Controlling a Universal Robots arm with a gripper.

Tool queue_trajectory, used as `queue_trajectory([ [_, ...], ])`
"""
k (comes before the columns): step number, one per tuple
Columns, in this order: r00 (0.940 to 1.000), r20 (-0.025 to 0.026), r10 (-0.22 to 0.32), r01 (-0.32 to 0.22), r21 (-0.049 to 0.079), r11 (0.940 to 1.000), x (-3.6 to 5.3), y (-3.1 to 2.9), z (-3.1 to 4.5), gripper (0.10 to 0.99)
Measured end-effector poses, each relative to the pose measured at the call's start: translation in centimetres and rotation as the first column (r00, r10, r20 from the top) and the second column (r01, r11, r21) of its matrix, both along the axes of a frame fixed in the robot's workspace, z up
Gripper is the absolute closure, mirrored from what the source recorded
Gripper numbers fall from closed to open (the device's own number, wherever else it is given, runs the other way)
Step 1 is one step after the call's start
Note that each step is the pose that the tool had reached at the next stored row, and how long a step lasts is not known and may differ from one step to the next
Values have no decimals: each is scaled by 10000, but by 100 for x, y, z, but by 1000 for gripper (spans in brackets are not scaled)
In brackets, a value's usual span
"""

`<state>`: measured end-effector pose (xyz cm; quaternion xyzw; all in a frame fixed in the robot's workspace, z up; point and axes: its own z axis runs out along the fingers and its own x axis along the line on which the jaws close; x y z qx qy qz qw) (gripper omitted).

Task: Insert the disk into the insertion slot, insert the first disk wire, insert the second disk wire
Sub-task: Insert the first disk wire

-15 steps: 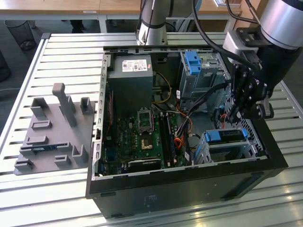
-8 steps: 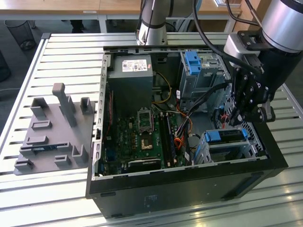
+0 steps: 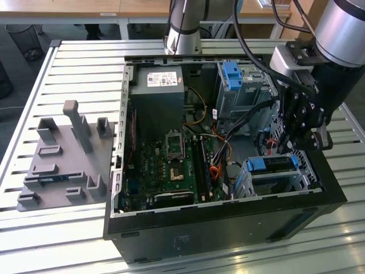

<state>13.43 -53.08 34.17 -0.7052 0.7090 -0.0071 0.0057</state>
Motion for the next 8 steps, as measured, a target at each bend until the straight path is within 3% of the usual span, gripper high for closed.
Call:
queue_trajectory([
  [8,10000,10,55,-55,-1,10000,-1,-50,-18,922],
])
